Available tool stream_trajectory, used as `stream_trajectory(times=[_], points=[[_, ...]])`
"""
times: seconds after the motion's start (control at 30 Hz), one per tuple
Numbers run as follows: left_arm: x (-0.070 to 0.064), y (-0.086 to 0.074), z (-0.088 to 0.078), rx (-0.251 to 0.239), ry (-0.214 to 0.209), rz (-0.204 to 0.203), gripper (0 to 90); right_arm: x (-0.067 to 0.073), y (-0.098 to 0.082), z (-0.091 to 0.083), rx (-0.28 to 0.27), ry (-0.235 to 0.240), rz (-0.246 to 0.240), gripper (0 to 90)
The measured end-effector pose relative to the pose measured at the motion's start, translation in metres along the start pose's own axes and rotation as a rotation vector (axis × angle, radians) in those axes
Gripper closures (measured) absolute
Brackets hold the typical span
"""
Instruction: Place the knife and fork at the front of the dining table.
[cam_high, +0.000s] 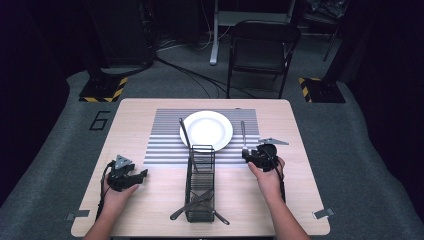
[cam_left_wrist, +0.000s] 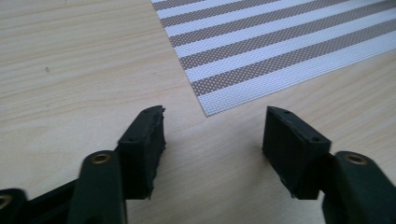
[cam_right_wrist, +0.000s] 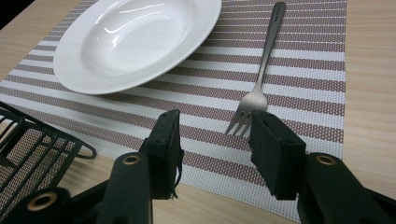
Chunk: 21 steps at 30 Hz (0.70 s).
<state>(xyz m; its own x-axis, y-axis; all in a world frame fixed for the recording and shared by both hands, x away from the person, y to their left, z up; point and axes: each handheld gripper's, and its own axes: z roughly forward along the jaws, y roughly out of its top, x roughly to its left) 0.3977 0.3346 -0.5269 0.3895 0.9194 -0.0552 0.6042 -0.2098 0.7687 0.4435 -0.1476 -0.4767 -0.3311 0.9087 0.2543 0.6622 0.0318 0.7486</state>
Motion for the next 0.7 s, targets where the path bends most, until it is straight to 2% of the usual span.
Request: stream_trajectory(times=[0.07,0.2,0.33,0.57,0.7], points=[[0.000,0.002,-0.002,-0.002,-0.031,-0.029,41.3,-0.001,-0.002,0.001,0.008,0.012,-0.001,53.2],[-0.006,0.009,-0.007,-0.027,-0.038,-0.034,45.0,-0.002,-0.006,0.002,0.023,0.043,0.019,53.2],[-0.012,0.016,-0.013,-0.029,-0.054,-0.044,46.2,0.000,-0.011,0.000,0.024,0.036,0.007,53.3],[-0.025,0.030,-0.020,-0.022,-0.090,-0.023,50.1,0.000,-0.012,-0.006,0.016,0.013,-0.034,53.4],[-0.030,0.042,-0.023,-0.026,-0.116,-0.023,52.2,-0.001,-0.013,-0.007,0.028,0.034,-0.008,53.3]])
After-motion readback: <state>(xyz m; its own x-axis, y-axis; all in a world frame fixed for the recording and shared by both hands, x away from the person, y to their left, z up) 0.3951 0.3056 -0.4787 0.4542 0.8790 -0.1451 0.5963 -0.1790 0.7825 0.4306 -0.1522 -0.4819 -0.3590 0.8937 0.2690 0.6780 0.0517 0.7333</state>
